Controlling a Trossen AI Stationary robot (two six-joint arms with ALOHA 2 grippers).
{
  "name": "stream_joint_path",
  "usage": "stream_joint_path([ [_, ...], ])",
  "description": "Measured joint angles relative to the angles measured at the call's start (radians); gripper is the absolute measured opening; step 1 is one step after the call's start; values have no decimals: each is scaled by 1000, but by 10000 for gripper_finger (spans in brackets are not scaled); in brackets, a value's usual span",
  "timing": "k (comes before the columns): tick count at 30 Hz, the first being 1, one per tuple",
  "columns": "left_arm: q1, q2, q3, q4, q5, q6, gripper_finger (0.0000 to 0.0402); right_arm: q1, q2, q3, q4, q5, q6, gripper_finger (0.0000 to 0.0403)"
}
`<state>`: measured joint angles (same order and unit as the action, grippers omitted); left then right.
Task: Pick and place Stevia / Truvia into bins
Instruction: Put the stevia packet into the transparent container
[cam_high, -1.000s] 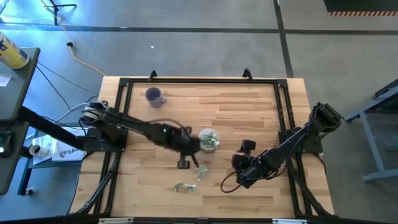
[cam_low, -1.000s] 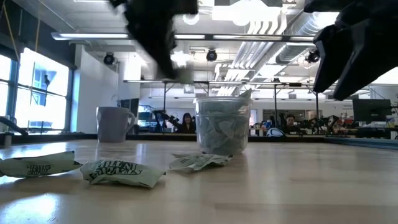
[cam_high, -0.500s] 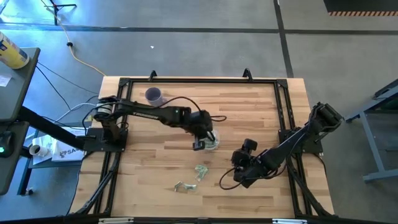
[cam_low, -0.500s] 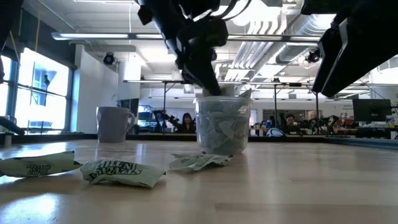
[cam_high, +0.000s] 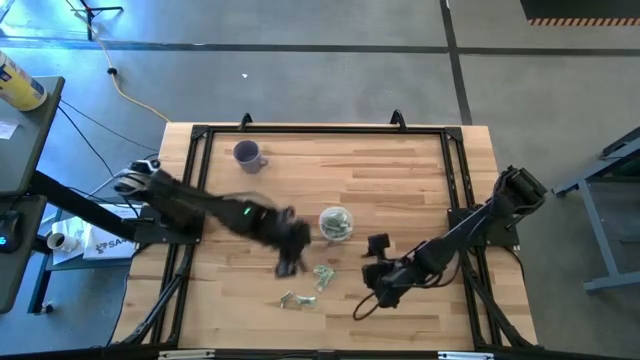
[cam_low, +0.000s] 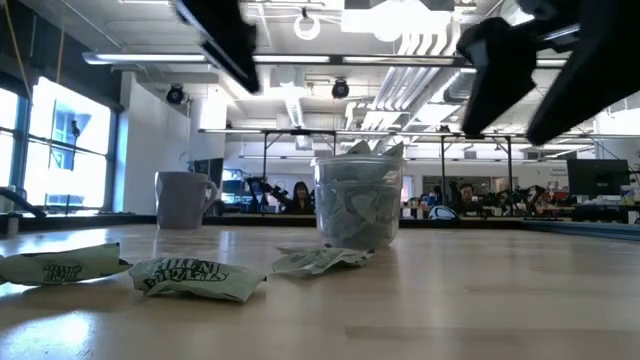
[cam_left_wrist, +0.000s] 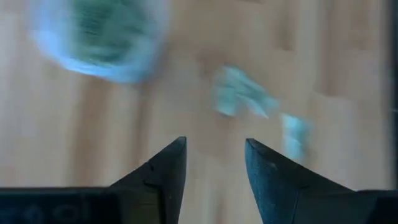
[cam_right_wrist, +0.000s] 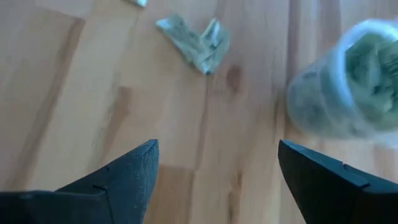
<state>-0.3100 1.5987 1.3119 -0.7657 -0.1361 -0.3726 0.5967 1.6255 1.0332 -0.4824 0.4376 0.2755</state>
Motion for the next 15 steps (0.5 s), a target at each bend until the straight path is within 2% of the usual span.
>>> stream_joint_path([
  [4,-169,-5,-87,67,28,-129,184,-26,8,0,16,-4,-30,319],
  [6,-222,29,-138,162,53,-264,181,-35,8,0,12,-24,-39,319],
  [10,-274,112,-176,252,16,-527,180,-43,8,0,10,-29,-47,319],
  [15,-300,213,-128,235,17,-701,205,-43,8,0,0,-38,-10,319],
])
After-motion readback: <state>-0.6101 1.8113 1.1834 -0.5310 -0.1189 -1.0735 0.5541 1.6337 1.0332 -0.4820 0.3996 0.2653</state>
